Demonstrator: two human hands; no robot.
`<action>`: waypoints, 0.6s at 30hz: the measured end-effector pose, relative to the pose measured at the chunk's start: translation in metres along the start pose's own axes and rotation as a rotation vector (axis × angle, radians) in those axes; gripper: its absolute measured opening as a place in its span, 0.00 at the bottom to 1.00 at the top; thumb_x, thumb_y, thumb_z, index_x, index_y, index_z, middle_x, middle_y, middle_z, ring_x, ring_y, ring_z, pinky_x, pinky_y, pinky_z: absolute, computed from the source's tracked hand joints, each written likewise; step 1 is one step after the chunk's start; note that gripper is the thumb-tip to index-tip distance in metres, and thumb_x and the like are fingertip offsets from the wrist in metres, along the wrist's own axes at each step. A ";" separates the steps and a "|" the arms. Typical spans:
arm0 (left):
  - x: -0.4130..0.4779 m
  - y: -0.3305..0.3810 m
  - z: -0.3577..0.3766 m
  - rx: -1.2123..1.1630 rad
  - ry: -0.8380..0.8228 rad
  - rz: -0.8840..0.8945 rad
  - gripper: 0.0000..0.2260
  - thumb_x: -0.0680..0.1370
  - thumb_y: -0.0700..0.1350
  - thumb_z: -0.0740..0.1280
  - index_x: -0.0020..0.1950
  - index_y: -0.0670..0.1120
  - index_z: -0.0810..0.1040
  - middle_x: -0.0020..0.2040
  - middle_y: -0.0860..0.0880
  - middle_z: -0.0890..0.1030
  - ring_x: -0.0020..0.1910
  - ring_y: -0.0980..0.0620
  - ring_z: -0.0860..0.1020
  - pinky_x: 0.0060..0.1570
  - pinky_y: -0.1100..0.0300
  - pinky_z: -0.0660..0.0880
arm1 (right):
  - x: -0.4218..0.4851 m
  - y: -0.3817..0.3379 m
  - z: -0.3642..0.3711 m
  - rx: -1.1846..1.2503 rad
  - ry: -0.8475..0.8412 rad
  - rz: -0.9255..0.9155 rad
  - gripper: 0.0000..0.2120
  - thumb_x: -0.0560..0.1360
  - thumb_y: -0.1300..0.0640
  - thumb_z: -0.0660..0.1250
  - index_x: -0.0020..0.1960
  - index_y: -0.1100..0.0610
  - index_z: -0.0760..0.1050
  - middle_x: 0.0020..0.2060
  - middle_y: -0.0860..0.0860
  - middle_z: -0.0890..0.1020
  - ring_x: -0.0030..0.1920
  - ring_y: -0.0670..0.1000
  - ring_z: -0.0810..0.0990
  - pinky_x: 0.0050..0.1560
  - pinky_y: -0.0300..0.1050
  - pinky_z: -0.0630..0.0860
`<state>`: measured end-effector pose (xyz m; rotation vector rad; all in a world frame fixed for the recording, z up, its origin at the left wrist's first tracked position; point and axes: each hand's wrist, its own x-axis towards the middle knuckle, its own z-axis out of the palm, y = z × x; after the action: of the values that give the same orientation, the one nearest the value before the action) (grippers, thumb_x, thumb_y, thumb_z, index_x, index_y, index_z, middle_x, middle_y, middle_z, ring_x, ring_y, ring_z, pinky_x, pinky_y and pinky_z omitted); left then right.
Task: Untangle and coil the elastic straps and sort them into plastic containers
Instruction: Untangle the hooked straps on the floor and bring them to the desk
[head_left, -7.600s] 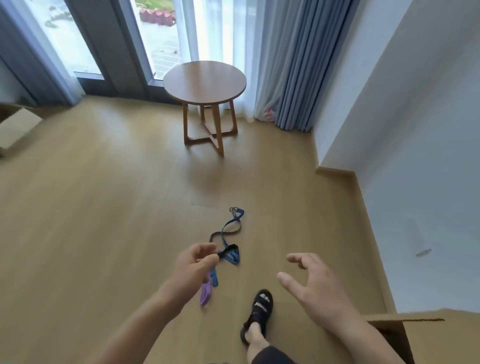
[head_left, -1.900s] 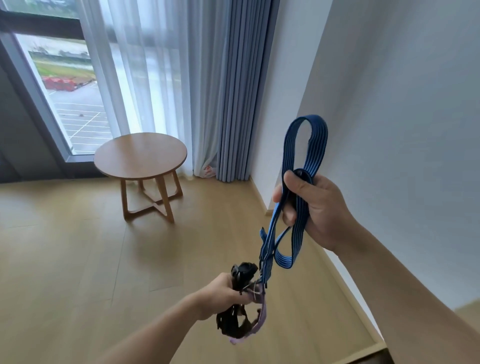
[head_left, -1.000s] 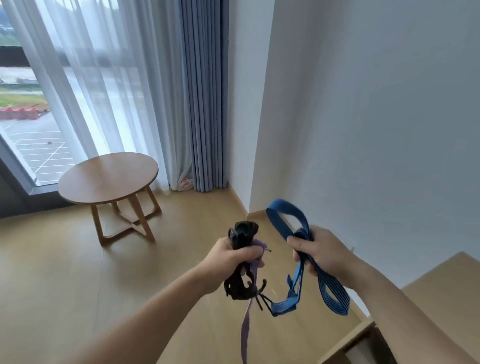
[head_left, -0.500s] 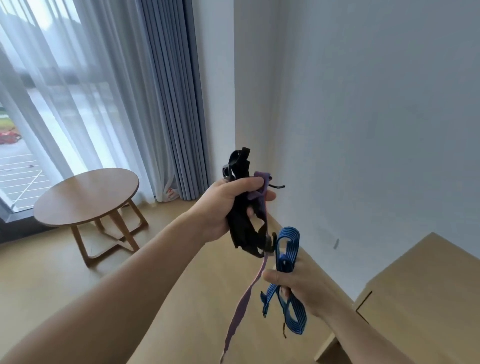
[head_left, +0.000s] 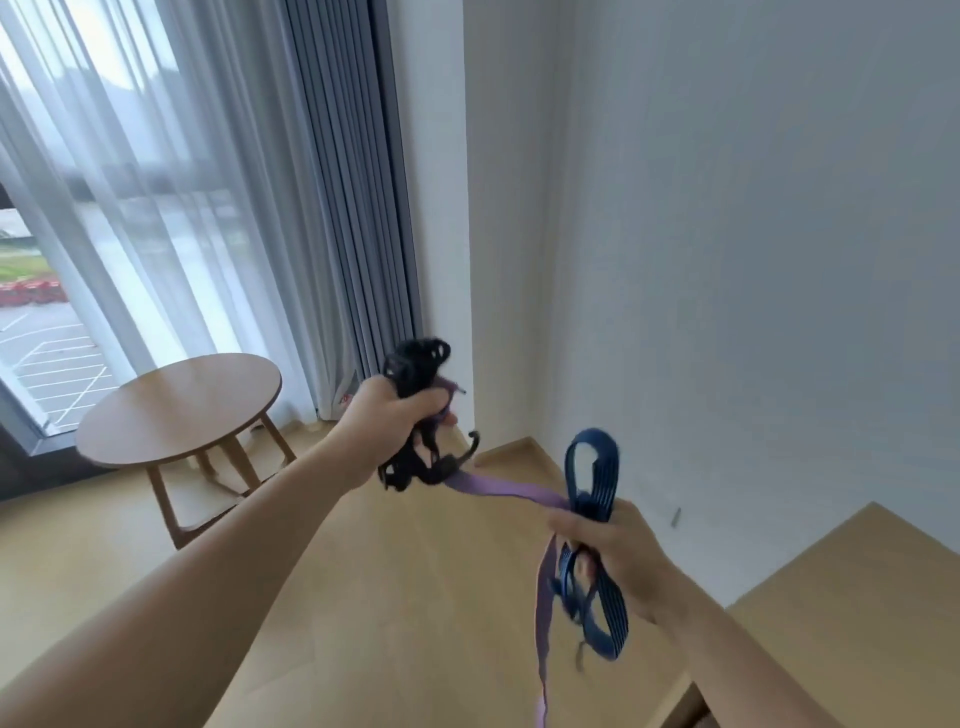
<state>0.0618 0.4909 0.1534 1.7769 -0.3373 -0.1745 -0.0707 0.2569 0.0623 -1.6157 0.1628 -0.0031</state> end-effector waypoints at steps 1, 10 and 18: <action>-0.003 -0.010 0.003 0.071 -0.067 -0.029 0.05 0.78 0.40 0.68 0.48 0.48 0.84 0.41 0.45 0.86 0.36 0.47 0.79 0.36 0.58 0.76 | 0.003 -0.011 -0.007 -0.007 0.024 -0.039 0.16 0.71 0.53 0.76 0.28 0.52 0.74 0.23 0.52 0.72 0.21 0.51 0.68 0.25 0.43 0.66; -0.035 -0.030 0.062 -0.399 -0.362 -0.152 0.03 0.66 0.41 0.70 0.38 0.45 0.81 0.35 0.44 0.79 0.25 0.52 0.71 0.27 0.63 0.70 | 0.017 -0.068 -0.012 -0.206 -0.185 -0.209 0.07 0.74 0.56 0.72 0.43 0.61 0.80 0.26 0.51 0.73 0.22 0.50 0.68 0.24 0.40 0.66; -0.001 -0.026 0.013 -0.640 -0.780 -0.166 0.06 0.63 0.46 0.70 0.34 0.45 0.79 0.26 0.48 0.76 0.22 0.55 0.70 0.29 0.62 0.66 | 0.010 -0.082 -0.033 -0.268 -0.136 -0.145 0.14 0.70 0.54 0.71 0.30 0.56 0.72 0.23 0.48 0.70 0.23 0.52 0.68 0.27 0.42 0.65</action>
<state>0.0605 0.4845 0.1253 1.0369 -0.6050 -0.9925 -0.0556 0.2268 0.1441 -1.8856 -0.0625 0.0175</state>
